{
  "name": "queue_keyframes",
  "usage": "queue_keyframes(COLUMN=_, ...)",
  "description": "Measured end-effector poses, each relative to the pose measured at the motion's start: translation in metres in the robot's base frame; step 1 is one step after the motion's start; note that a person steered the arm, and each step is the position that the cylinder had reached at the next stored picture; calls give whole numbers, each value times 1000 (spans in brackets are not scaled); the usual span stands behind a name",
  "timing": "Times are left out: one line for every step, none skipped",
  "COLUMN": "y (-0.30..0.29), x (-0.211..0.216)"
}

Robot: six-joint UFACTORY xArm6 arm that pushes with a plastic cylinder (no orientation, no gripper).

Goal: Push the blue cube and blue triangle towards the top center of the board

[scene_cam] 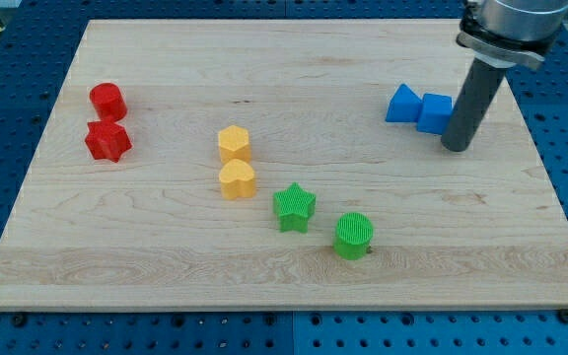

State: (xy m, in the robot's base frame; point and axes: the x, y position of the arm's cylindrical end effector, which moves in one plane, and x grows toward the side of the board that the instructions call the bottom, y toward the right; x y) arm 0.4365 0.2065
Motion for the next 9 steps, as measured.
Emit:
queue_keyframes(y=26, x=1)
queue_keyframes(y=34, x=-11)
queue_keyframes(y=34, x=-12)
queue_keyframes(y=19, x=-12)
queue_keyframes(y=4, x=-15)
queue_keyframes(y=2, x=-25)
queue_keyframes(y=-2, x=-31)
queue_keyframes(y=-18, x=-34)
queue_keyframes(y=-45, x=-36)
